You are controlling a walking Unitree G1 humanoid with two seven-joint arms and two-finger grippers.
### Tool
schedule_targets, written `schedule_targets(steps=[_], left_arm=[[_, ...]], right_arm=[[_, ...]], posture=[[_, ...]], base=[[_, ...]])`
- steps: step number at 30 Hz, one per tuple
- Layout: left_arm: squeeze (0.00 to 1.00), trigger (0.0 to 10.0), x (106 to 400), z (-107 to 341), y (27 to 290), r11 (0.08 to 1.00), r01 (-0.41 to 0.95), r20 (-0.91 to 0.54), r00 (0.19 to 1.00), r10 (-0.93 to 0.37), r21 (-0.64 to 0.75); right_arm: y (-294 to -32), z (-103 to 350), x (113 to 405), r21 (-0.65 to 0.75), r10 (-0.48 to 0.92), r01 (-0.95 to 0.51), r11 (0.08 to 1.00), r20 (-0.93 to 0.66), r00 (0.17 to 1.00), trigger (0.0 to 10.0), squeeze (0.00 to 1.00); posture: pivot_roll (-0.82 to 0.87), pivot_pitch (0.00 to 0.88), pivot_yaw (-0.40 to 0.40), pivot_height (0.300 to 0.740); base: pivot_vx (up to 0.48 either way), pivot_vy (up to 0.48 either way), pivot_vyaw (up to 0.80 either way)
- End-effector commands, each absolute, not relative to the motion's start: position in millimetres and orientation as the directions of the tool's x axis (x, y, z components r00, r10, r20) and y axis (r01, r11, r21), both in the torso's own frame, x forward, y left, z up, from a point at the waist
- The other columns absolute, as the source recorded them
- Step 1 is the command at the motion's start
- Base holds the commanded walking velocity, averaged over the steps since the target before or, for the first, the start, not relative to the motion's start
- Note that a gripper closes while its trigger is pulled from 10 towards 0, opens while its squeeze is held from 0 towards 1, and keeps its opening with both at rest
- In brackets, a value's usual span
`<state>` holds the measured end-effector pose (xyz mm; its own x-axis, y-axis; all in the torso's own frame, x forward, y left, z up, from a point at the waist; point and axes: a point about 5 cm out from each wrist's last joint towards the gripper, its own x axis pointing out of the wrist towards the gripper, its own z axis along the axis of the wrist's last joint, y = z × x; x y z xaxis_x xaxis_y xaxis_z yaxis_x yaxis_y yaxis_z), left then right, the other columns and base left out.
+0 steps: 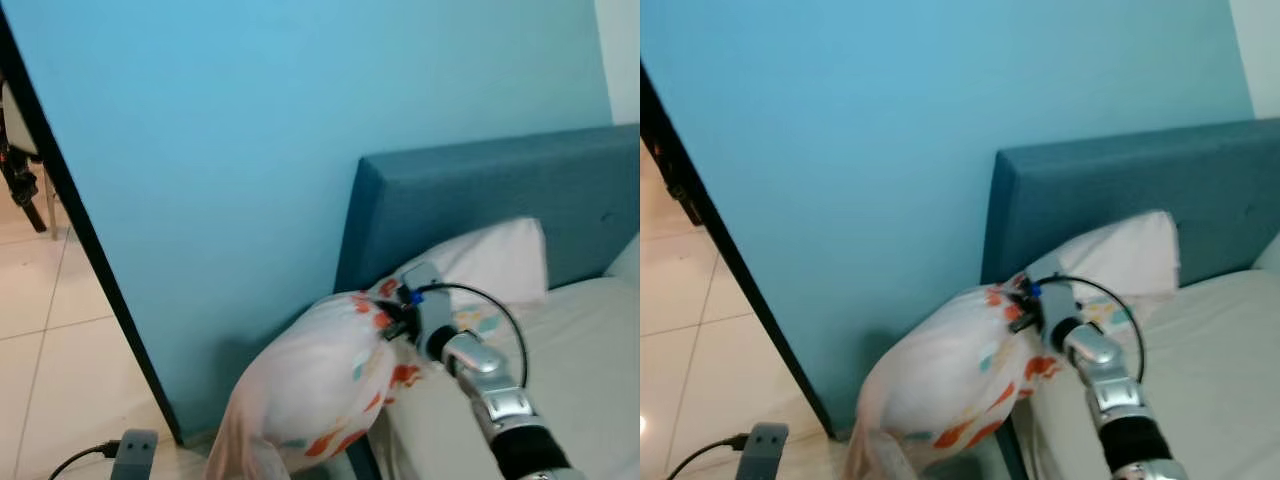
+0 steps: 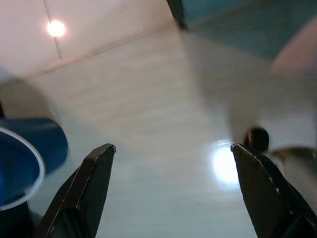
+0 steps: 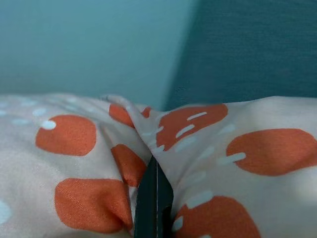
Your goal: Clean up the room
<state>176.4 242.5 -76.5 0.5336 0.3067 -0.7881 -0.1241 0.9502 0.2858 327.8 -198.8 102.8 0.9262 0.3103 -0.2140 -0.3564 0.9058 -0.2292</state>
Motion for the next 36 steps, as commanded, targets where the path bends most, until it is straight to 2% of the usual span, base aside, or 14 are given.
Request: schedule_targets(steps=[1,4,12,17,20,23,26,36], left_arm=[[0.00,10.0,168.3,-81.3,239.2,0.955,-0.120,-0.807,0.511,0.295,0.272],[0.00,10.0,167.5,-81.9,238.5,0.956,-0.121,-0.810,0.510,0.290,0.266],[0.00,10.0,165.1,-83.5,236.4,0.961,-0.124,-0.817,0.506,0.276,0.247],[0.00,10.0,165.3,-83.4,236.2,0.961,-0.138,-0.815,0.509,0.277,0.240],[0.00,10.0,165.4,-83.3,236.3,0.961,-0.142,-0.814,0.511,0.278,0.239],[0.00,10.0,164.9,-83.4,236.1,0.960,-0.152,-0.811,0.514,0.279,0.234],[0.00,10.0,163.3,-84.0,236.1,0.960,-0.155,-0.812,0.513,0.280,0.233],[0.00,10.0,160.1,-85.6,235.0,0.961,-0.149,-0.815,0.509,0.276,0.233]], right_arm=[[-205.8,119.1,333.9,-0.250,0.268,-0.297,0.921,-0.145,0.952,10.0,0.00],[-207.5,119.1,333.9,-0.254,0.259,-0.288,0.923,-0.144,0.955,10.0,0.00],[-212.3,120.3,335.4,-0.268,0.220,-0.248,0.931,-0.131,0.967,10.0,0.00],[-228.6,131.6,339.8,-0.311,0.138,-0.160,0.937,-0.091,0.986,10.0,0.00],[-235.4,136.7,341.1,-0.328,0.109,-0.127,0.936,-0.073,0.991,10.0,0.00],[-256.9,150.2,344.5,-0.393,0.010,-0.029,0.919,-0.052,0.999,10.0,0.00],[-264.8,158.6,345.9,-0.417,-0.025,0.009,0.909,-0.033,0.999,10.0,0.00],[-269.4,168.5,349.1,-0.460,-0.031,0.028,0.888,0.002,1.000,10.0,0.00]], posture=[[-0.01,0.000,-0.045,0.739],[-0.02,0.000,-0.047,0.739],[-0.02,0.000,-0.049,0.739],[-0.01,0.000,-0.051,0.739],[-0.01,0.000,-0.051,0.739],[0.00,0.000,-0.057,0.739],[0.00,0.000,-0.061,0.739],[0.00,0.000,-0.067,0.739]], base=[[0.000,0.000,0.00],[0.000,0.000,0.00],[0.000,-0.433,0.00],[0.000,-0.378,0.00],[0.000,0.000,0.00],[0.000,0.000,0.00],[0.000,0.000,0.00],[0.000,0.000,0.00]])
